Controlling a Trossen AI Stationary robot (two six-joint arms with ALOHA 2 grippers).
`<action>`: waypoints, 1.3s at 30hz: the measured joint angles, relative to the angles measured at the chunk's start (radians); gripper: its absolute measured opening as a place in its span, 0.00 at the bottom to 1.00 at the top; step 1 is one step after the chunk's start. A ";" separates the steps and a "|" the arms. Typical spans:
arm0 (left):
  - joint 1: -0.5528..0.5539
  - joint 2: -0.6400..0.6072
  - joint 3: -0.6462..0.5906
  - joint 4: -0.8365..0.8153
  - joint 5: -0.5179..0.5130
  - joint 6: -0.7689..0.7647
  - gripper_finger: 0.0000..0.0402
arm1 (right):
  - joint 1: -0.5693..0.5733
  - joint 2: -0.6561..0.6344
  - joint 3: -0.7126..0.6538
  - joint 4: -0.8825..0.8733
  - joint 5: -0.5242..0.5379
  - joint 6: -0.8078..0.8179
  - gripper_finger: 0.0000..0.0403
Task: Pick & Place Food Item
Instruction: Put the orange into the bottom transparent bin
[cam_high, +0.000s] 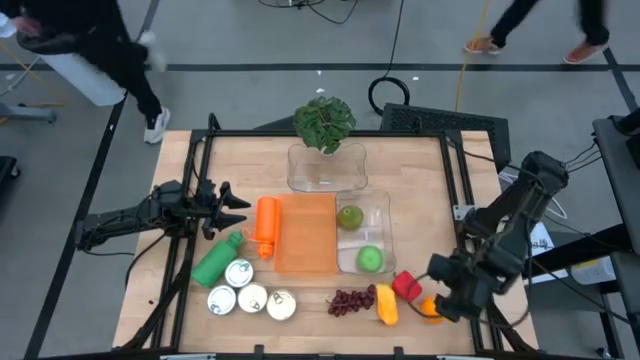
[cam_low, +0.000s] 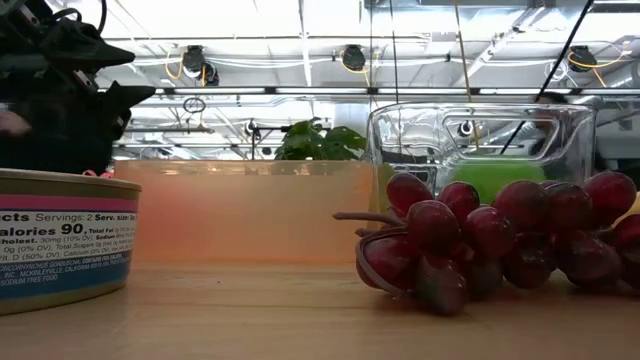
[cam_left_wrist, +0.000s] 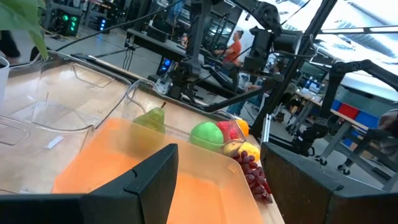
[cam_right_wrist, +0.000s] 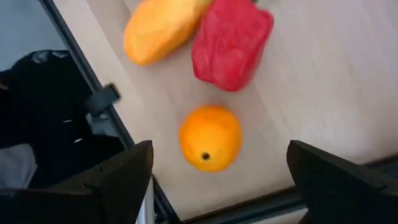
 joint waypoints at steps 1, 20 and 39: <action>0.000 0.000 0.000 0.000 0.000 0.000 0.61 | 0.022 0.009 0.000 -0.008 0.012 0.020 0.87; 0.000 0.000 0.000 0.000 0.000 0.000 0.61 | 0.114 0.235 -0.099 0.162 0.021 0.030 0.87; 0.000 0.000 0.000 0.000 0.000 0.001 0.61 | 0.113 0.248 -0.250 0.414 -0.005 0.040 0.80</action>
